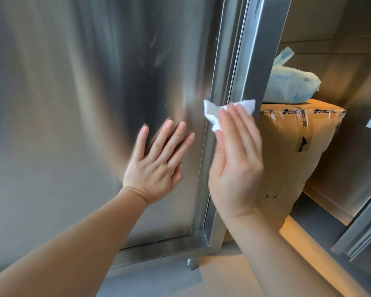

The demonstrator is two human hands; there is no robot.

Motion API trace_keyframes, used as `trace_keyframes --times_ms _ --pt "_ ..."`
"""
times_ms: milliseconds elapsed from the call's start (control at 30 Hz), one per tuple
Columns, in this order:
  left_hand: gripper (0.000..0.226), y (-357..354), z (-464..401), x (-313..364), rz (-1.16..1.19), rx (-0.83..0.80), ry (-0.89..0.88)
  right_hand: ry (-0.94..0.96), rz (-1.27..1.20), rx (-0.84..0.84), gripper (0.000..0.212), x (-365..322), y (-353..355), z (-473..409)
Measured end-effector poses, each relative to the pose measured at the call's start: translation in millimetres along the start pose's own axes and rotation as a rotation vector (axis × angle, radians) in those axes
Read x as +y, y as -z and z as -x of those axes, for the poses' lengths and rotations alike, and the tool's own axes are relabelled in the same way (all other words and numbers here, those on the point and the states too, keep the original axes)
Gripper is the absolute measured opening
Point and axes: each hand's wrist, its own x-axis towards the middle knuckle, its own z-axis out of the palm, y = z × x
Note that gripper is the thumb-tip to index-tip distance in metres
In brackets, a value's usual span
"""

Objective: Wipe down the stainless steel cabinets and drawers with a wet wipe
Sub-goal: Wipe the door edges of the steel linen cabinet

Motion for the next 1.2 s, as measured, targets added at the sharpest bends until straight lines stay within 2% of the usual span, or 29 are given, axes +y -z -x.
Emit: trace_keyframes --times_ms 67,133,200,267,333,433,500,667,867,1067,1200 --pt "0.068 3.6 -1.4 -0.2 0.010 -0.005 0.005 -0.125 -0.091 -0.031 0.032 -11.4 -21.0 0.1" --pt "0.065 10.5 -2.1 0.2 0.076 -0.008 0.028 -0.317 -0.203 -0.190 0.042 -19.3 -35.5 7.7" --pt "0.060 20.8 -1.6 -1.4 0.170 -0.009 0.064 -0.426 -0.276 -0.338 0.050 -22.0 -40.8 21.5" --pt "0.060 30.0 -0.1 -7.6 0.208 -0.014 0.065 -0.467 -0.338 -0.359 0.051 -23.4 -40.2 31.3" --pt "0.063 35.2 0.2 -16.5 0.189 -0.033 0.024 -0.508 -0.354 -0.281 0.048 -23.6 -40.0 29.0" --pt "0.062 33.4 -1.2 -28.2 0.113 -0.058 -0.003 -0.494 -0.210 -0.135 0.039 -23.0 -47.9 17.7" --pt "0.062 28.2 0.6 -32.0 0.056 -0.061 -0.022 -0.481 -0.178 -0.109 0.040 -23.1 -53.8 22.6" --pt "0.065 17.0 5.3 -32.0 -0.026 -0.051 -0.053 -0.531 -0.097 -0.184 0.048 -24.1 -51.2 73.5" --pt "0.065 10.9 7.4 -35.2 -0.086 -0.045 -0.067 -0.432 -0.015 -0.168 0.050 -23.1 -67.9 66.7" --pt "0.066 8.7 8.1 -34.2 -0.103 -0.052 -0.054 -0.504 0.059 -0.365 0.066 -28.1 -48.0 140.5" --pt "0.065 8.0 7.6 -34.9 -0.111 -0.026 -0.058 -0.496 0.006 -0.210 0.056 -23.8 -67.1 110.0"
